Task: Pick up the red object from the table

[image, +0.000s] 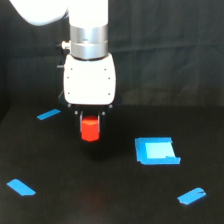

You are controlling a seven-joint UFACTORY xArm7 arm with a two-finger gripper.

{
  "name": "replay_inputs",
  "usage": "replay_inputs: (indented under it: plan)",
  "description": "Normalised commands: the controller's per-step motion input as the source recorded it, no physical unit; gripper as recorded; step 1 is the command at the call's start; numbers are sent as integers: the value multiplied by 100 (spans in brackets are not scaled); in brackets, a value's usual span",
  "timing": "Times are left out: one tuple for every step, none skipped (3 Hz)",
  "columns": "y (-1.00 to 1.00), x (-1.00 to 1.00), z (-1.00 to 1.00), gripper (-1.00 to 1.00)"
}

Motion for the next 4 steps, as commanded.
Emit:
replay_inputs:
  plan:
    - [9,-2,78,-100]
    - [3,-1,72,-100]
    - [6,4,65,-100]
    - [11,6,49,-91]
